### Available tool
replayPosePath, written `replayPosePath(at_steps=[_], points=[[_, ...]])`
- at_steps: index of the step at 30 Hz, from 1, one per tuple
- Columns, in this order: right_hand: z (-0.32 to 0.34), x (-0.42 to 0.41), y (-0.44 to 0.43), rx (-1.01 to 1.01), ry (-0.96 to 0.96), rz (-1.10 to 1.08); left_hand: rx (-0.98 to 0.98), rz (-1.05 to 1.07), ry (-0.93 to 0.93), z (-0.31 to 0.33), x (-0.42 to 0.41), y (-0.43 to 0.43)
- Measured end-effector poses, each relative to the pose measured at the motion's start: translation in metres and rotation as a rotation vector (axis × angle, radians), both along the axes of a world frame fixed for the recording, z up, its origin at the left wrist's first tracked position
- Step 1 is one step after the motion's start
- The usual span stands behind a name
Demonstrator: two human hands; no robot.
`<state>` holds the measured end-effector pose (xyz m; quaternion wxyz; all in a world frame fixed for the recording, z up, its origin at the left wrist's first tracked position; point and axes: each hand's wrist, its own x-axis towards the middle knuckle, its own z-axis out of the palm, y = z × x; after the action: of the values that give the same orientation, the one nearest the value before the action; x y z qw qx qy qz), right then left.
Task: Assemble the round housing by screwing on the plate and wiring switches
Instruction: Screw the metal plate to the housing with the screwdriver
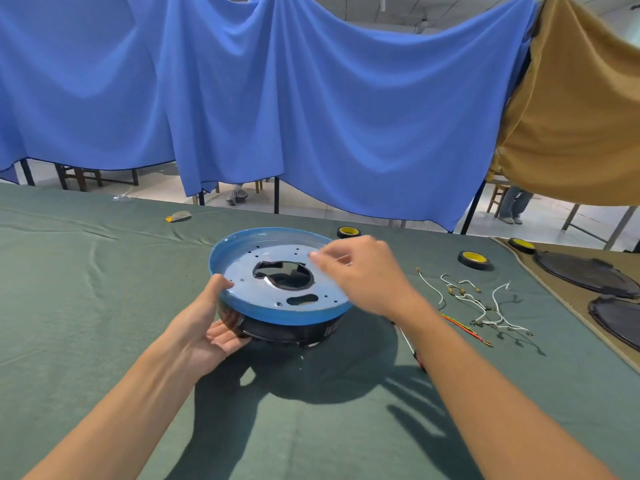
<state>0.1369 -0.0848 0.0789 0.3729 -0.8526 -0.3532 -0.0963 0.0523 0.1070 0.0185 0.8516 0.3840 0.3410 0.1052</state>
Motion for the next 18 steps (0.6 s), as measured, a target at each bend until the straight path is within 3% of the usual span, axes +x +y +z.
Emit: replayPosePath(at_steps=[3,5,15,18], points=[[-0.006,0.034,-0.027,0.222,0.061,-0.235,0.034,0.027,-0.023,0.002,0.003,0.0],[-0.018,0.056,-0.038,0.233,0.121,-0.349,0.042,0.049,-0.027,0.003,0.008,-0.002],[-0.07,0.109,-0.027,-0.488,0.025,-0.293,0.047,0.023,0.006,-0.007,0.033,-0.01],[-0.08,0.117,-0.021,-0.614,0.026,-0.272,0.03,0.018,0.003,-0.009,0.035,-0.008]])
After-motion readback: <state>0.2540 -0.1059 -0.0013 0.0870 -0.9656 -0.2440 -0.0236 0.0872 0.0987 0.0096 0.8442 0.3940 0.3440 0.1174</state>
